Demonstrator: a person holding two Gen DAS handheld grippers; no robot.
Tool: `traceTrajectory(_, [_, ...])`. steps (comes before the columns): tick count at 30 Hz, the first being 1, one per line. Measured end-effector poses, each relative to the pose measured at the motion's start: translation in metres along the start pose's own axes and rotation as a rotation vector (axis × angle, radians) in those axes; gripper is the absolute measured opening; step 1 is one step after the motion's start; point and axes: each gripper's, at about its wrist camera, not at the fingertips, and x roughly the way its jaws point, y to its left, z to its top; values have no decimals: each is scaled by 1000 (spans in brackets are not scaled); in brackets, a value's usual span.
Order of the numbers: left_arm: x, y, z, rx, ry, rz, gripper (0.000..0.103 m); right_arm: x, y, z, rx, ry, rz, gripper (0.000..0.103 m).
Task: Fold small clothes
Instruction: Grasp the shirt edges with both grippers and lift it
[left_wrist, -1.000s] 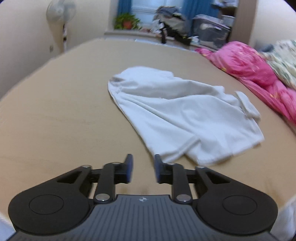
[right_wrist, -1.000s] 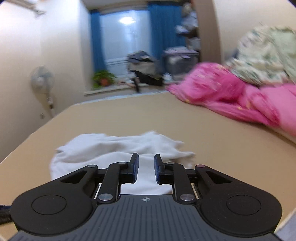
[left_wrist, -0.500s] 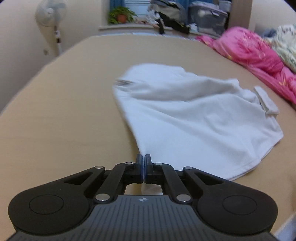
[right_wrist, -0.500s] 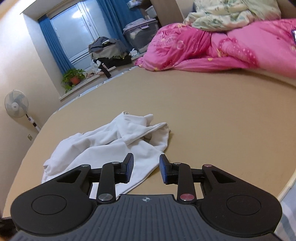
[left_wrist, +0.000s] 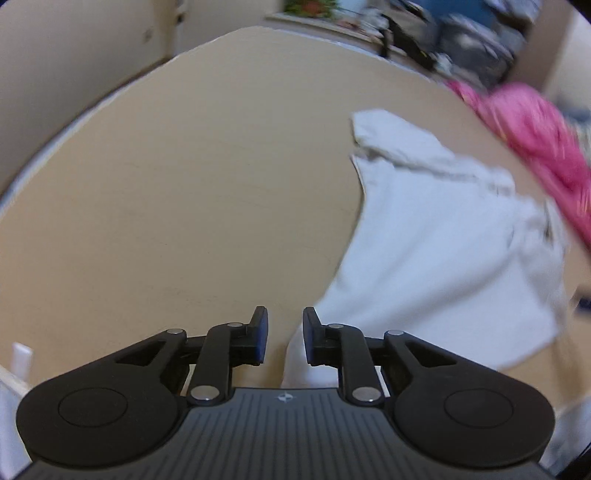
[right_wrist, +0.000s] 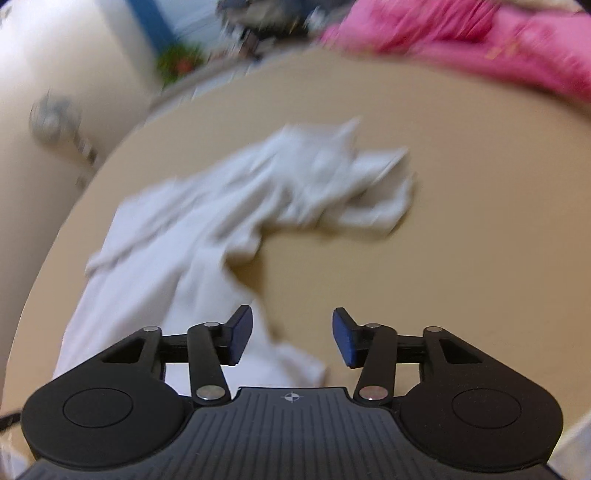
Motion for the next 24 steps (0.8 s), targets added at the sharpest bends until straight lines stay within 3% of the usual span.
traceTrajectory(3, [13, 3, 10, -29, 37, -41, 34, 27, 17, -5, -98, 43, -49, 53])
traceTrajectory(6, [39, -2, 6, -15, 153, -31, 34, 52, 18, -9, -111, 76, -98, 53])
traceTrajectory(8, [38, -8, 3, 41, 135, 1, 32, 58, 14, -11, -107, 73, -105, 50])
traceTrajectory(9, [38, -12, 3, 70, 127, 13, 30, 57, 16, -12, -124, 55, -107, 46])
traceTrajectory(11, [35, -17, 2, 107, 118, 9, 10, 52, 19, -15, -149, 34, -86, 10])
traceTrajectory(12, [37, -17, 0, 114, 117, 1, 4, 46, 17, -17, -126, 26, -63, 8])
traceTrajectory(16, [23, -16, -1, 113, 64, -11, 4, 0, 3, -14, -13, -57, 11, 5])
traceTrajectory(20, [-30, -9, -12, 129, -4, -90, 0, -70, -24, -27, 68, -180, 144, 4])
traceTrajectory(22, [-50, -5, -30, 185, 26, -30, 0, -107, -46, -42, 94, -220, 180, 4])
traceTrajectory(24, [-63, 10, -49, 192, 80, 8, 0, -129, -70, -58, 116, -196, 194, 4])
